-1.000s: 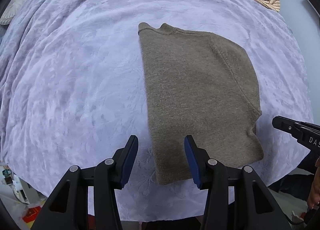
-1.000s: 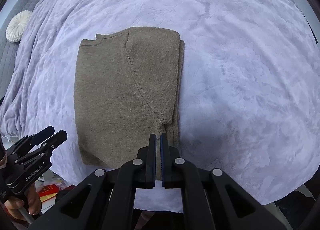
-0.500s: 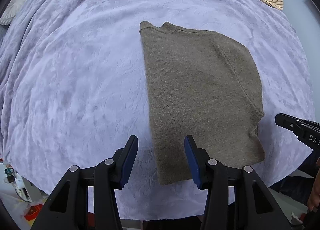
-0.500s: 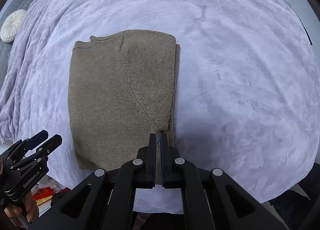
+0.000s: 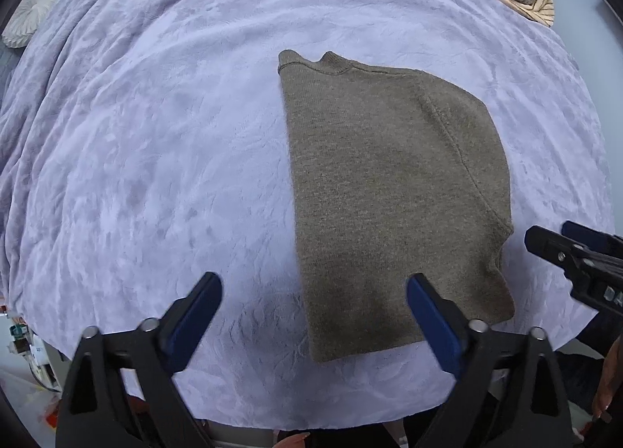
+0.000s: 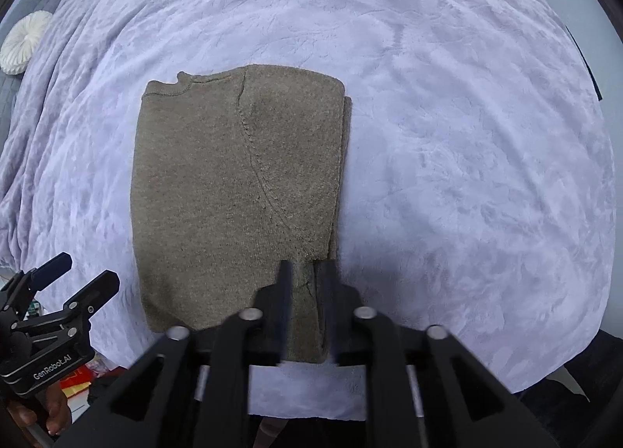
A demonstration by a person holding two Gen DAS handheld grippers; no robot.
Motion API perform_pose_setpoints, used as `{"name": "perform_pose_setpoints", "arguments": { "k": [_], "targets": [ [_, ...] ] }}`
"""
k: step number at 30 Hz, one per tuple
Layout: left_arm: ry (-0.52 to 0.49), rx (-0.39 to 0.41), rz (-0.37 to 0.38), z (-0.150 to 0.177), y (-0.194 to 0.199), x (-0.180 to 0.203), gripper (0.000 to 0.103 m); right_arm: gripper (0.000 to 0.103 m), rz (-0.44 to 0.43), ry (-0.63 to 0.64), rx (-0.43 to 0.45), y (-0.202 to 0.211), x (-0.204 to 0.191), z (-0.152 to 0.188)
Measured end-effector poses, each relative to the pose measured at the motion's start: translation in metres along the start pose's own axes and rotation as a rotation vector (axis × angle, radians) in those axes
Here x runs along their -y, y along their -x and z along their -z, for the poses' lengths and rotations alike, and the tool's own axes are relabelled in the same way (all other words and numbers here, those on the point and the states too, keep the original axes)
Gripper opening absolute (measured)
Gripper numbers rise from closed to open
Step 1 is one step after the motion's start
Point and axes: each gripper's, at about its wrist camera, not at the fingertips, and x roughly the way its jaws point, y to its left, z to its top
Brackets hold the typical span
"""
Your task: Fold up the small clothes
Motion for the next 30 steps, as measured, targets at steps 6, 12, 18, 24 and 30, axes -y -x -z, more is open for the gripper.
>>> {"name": "perform_pose_setpoints", "arguments": {
  "k": [6, 12, 18, 24, 30],
  "targets": [
    [-0.003, 0.018, -0.024, 0.0, 0.004, 0.0, 0.103, 0.101, 0.04, 0.011, 0.03, 0.006, -0.006, 0.0],
    [0.013, 0.029, -0.036, 0.001, 0.007, -0.003, 0.103, 0.101, 0.067, -0.015, 0.04, 0.011, -0.002, -0.001],
    [0.026, 0.05, -0.033, 0.0, 0.012, -0.004, 0.103, 0.101, 0.096, -0.013, 0.062, 0.019, -0.003, -0.001],
    [0.015, 0.069, -0.049, -0.001, 0.017, -0.002, 0.103, 0.101, 0.103, -0.007, 0.074, 0.022, -0.006, 0.001],
    [0.013, 0.067, -0.049, 0.0, 0.018, 0.002, 0.103, 0.101, 0.103, -0.007, 0.076, 0.023, -0.007, 0.001]
  ]
}}
